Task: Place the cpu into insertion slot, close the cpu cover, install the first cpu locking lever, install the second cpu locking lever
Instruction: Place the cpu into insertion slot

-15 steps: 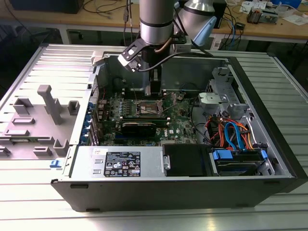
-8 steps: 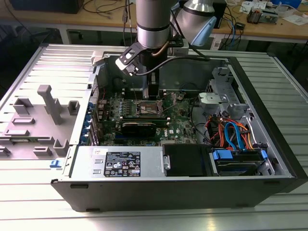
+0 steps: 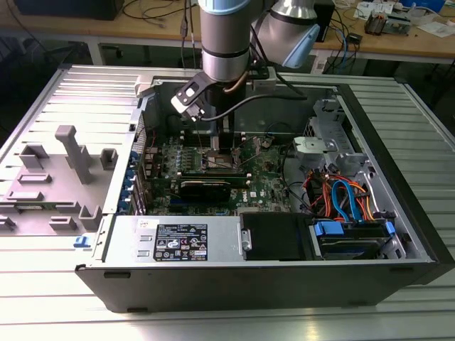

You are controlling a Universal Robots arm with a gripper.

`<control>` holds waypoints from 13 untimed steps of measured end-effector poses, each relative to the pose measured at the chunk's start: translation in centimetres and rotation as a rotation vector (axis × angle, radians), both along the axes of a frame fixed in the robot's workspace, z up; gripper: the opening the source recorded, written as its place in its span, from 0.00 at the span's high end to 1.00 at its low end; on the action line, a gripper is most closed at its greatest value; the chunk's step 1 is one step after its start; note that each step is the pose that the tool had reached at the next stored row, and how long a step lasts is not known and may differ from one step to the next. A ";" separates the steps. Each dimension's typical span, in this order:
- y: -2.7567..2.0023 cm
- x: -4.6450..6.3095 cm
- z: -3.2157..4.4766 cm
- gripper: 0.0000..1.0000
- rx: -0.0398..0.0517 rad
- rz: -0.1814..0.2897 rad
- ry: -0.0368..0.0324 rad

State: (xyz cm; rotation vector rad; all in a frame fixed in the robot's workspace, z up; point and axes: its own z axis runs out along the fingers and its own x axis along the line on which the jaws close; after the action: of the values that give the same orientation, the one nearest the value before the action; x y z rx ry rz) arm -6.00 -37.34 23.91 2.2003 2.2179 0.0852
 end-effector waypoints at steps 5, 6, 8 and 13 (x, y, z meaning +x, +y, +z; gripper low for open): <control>0.00 0.0 -0.49 0.46 0.0001 0.000 0.0000; 0.00 0.0 -0.60 0.46 0.0004 0.000 0.0000; 0.00 0.0 -0.71 0.46 0.0007 0.000 0.0001; 0.01 0.0 -0.80 0.46 0.0012 0.000 -0.0002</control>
State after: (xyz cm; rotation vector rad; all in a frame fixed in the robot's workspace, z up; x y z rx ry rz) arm -6.00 -37.33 23.11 2.2008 2.2184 0.0867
